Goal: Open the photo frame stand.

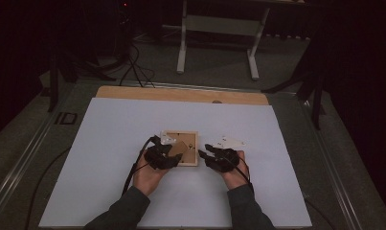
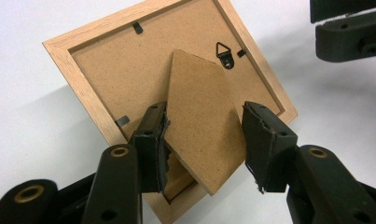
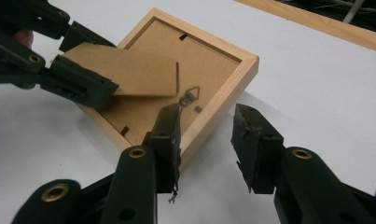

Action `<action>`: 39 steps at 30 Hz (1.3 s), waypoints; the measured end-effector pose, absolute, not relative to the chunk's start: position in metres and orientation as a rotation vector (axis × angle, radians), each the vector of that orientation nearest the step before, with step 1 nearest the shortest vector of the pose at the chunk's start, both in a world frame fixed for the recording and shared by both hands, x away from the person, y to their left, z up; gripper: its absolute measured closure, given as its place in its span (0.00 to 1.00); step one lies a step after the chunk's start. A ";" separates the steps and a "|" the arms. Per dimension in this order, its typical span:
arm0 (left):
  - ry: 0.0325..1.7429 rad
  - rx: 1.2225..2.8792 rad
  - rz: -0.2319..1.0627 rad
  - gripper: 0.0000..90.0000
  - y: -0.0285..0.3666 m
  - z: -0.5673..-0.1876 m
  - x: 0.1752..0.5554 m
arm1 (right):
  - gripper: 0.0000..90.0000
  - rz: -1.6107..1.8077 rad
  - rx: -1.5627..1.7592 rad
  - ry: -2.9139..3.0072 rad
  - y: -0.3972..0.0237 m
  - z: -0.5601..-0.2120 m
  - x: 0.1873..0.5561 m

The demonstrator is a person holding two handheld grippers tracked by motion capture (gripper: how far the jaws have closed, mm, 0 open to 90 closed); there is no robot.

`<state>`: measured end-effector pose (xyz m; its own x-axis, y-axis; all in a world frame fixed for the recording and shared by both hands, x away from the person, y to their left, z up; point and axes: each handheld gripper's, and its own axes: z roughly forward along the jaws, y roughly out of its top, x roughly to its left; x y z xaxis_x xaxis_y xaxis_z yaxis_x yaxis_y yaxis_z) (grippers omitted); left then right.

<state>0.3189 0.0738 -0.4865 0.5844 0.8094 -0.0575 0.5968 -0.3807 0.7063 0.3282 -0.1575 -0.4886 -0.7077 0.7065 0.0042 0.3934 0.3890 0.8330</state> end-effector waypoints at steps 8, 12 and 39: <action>1.072 2.124 0.459 0.59 0.073 -0.489 0.309 | 0.64 1.242 0.962 2.296 -0.158 -0.487 0.329; 1.054 2.132 0.493 0.59 0.072 -0.490 0.304 | 0.63 1.257 0.974 2.289 -0.159 -0.486 0.330; 0.871 2.096 0.707 0.60 0.077 -0.507 0.262 | 0.60 1.334 0.974 2.338 -0.152 -0.484 0.333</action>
